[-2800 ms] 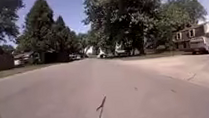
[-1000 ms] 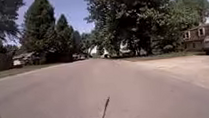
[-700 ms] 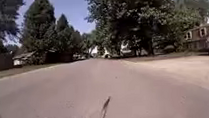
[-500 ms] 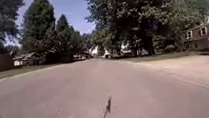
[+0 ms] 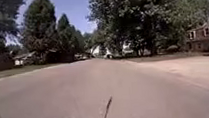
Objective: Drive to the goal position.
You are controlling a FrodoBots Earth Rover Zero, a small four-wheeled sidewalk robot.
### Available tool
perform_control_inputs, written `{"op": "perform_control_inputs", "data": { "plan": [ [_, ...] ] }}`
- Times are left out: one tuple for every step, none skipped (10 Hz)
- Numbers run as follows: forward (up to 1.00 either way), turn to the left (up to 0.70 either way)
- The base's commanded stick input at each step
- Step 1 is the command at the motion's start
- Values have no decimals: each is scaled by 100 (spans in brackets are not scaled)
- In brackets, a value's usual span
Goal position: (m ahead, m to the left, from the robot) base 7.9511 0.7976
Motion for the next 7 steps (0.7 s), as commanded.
{"op": "perform_control_inputs", "data": {
  "plan": [
    [69,3],
    [69,3],
    [69,3],
    [69,3],
    [69,3],
    [69,3],
    [69,3]
  ]
}}
